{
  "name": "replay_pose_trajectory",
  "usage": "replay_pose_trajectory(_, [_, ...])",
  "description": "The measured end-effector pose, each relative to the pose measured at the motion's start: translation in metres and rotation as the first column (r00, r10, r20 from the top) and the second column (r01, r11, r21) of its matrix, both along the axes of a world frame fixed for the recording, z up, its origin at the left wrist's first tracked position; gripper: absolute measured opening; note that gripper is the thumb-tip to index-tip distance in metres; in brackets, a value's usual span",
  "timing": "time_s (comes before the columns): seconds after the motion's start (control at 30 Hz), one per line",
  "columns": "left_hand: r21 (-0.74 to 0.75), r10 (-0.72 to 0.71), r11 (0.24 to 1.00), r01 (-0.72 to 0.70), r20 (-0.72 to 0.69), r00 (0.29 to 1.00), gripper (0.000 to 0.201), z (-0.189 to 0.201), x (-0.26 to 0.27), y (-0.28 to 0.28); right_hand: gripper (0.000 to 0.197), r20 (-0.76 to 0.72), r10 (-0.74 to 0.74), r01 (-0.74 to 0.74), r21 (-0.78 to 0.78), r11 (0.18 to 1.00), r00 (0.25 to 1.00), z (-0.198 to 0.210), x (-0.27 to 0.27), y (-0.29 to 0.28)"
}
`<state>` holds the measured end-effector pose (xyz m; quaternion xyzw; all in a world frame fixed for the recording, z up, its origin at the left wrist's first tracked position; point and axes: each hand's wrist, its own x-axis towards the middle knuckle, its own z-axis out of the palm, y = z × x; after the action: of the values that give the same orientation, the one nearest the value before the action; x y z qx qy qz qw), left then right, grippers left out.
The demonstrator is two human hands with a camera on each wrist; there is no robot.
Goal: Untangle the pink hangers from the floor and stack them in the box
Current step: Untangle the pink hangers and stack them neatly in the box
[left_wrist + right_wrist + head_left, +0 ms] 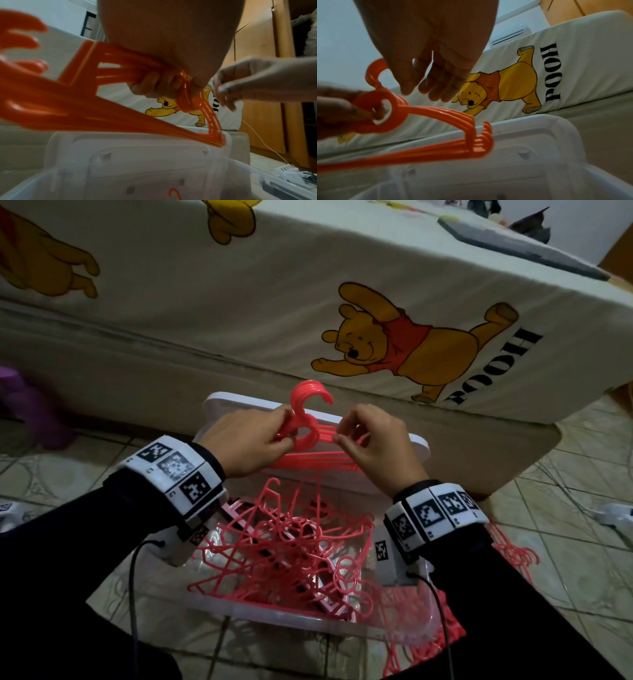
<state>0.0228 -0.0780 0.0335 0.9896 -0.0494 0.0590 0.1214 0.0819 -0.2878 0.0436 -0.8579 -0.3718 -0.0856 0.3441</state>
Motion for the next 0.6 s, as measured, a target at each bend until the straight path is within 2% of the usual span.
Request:
replay_pose_trajectory(0.1, [-0.017, 0.021, 1.0, -0.02, 0.033, 0.999, 0.036, -0.001, 0.001, 0.005, 0.003, -0.09, 0.023, -0.049, -0.303, 0.952, 0.996, -0.019, 0.004, -0.004])
replay_pose_trajectory(0.17, [-0.043, 0.043, 0.998, -0.04, 0.069, 0.997, 0.036, 0.0, 0.0, 0.007, 0.009, -0.191, 0.064, -0.16, -0.544, 0.823, 0.979, -0.038, -0.003, -0.001])
replay_pose_trajectory(0.23, [-0.053, 0.071, 0.996, -0.067, 0.081, 0.994, 0.034, 0.001, 0.0, 0.006, 0.014, -0.297, 0.1, -0.286, -0.692, 0.663, 0.95, -0.06, -0.015, 0.004])
replay_pose_trajectory(0.3, [-0.064, 0.087, 0.995, -0.082, 0.082, 0.993, 0.026, 0.001, 0.0, 0.005, 0.02, -0.389, 0.143, -0.402, -0.749, 0.526, 0.91, -0.08, -0.028, 0.009])
replay_pose_trajectory(0.43, [-0.045, 0.076, 0.996, -0.073, 0.08, 0.994, 0.022, 0.0, 0.001, 0.007, 0.036, -0.517, 0.206, -0.556, -0.769, 0.315, 0.831, -0.11, -0.044, 0.015])
replay_pose_trajectory(0.5, [-0.021, 0.078, 0.997, -0.077, 0.071, 0.994, 0.021, -0.002, 0.001, 0.008, 0.033, -0.521, 0.239, -0.571, -0.778, 0.263, 0.819, -0.12, -0.051, 0.017])
replay_pose_trajectory(0.6, [0.013, 0.067, 0.998, -0.068, 0.062, 0.996, 0.025, -0.004, 0.002, 0.006, 0.022, -0.478, 0.233, -0.528, -0.809, 0.258, 0.847, -0.129, -0.061, 0.015])
